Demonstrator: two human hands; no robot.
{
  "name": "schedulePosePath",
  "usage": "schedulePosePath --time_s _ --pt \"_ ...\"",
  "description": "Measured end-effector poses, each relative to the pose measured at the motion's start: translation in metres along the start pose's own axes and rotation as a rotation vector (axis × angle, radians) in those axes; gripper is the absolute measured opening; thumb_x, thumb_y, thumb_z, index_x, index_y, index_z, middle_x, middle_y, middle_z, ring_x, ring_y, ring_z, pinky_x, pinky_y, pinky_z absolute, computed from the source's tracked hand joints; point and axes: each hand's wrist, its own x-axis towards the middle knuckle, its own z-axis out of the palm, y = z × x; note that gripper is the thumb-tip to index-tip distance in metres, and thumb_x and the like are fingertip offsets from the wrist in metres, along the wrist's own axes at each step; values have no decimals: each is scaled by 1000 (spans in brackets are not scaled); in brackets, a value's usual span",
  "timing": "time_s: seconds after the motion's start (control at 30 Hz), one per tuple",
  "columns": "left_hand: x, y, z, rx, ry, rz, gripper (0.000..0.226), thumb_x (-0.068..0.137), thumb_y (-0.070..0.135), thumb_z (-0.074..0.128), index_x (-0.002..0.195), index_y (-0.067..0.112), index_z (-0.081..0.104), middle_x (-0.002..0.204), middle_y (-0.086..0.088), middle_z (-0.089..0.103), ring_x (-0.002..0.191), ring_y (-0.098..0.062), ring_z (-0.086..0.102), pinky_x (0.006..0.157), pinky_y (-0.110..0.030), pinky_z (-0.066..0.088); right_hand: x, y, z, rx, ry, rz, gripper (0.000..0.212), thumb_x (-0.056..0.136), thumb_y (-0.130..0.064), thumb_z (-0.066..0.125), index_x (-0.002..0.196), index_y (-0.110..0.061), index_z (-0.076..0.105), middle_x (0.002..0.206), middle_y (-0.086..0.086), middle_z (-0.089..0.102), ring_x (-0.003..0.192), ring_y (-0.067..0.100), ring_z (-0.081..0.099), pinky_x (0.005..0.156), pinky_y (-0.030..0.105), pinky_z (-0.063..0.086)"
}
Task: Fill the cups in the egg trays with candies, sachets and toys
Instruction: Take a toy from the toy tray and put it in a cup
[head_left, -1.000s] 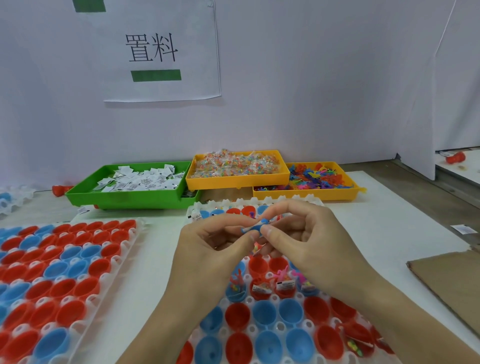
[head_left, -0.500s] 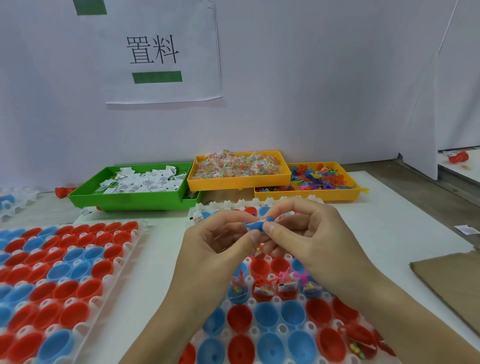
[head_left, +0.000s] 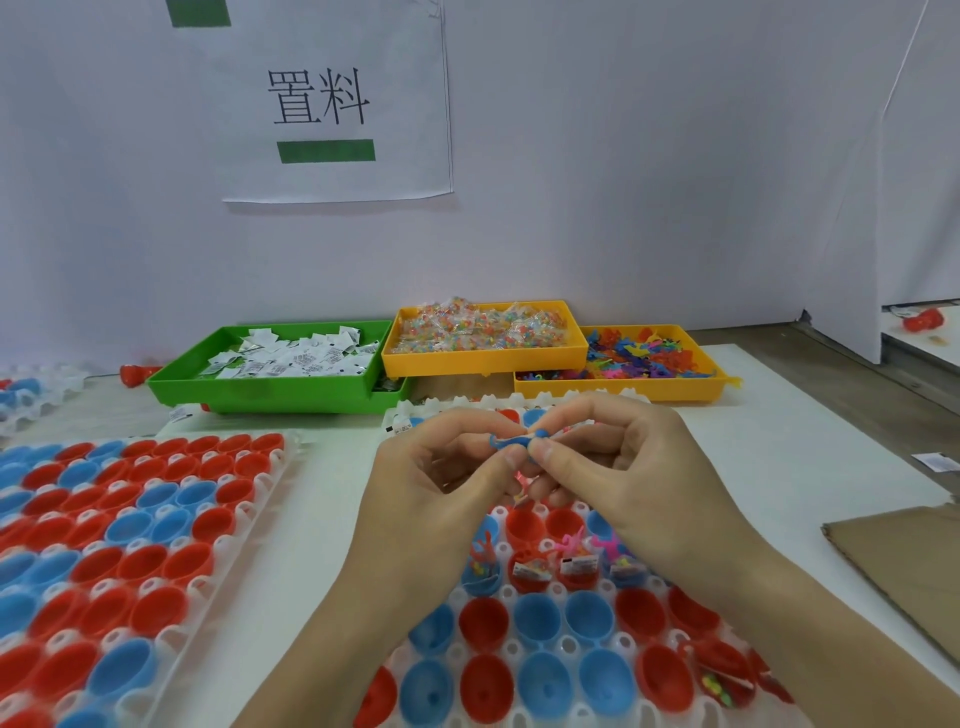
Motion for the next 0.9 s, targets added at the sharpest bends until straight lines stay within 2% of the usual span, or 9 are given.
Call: schedulePosePath --time_s 0.17,0.3,0.53,0.73,0.8,0.9 --pt "0 -2 -1 115 15 49 22 85 -2 70 90 18 76 67 -5 70 62 -12 67 62 -18 53 -1 -1 -1 11 -16 40 7 94 -14 64 95 -14 71 81 7 76 74 22 74 69 27 60" --pt "-2 2 1 149 24 73 28 85 -4 70 90 22 77 68 -3 71 62 -11 66 63 -18 53 -1 -4 -2 31 -21 71 17 97 -24 59 99 -13 72 83 7 77 76 22 75 67 23 59" --pt "-1 2 2 78 46 53 29 79 -8 73 87 18 80 80 1 78 72 -8 72 67 -16 54 -1 -5 -5 32 -19 70 9 93 -13 65 93 -12 75 84 7 77 79 21 75 71 23 59" --pt "0 1 0 79 58 21 30 77 -4 76 84 25 81 85 0 78 81 -16 75 72 -21 57 -2 -6 -3 34 34 51 14 88 -4 69 90 -15 77 84 2 78 79 15 76 70 17 58" --pt "0 2 -1 87 58 20 25 77 0 78 85 24 81 85 1 78 81 -15 75 72 -20 57 -2 -5 -2 24 58 50 15 86 -3 70 91 -15 78 86 1 78 81 15 76 71 19 59" --pt "-1 4 0 86 44 2 17 74 21 78 88 30 80 84 4 78 80 -13 75 71 -19 56 -1 -3 -2 -54 101 49 15 85 -7 73 97 -14 79 90 -2 78 86 13 75 79 29 61"
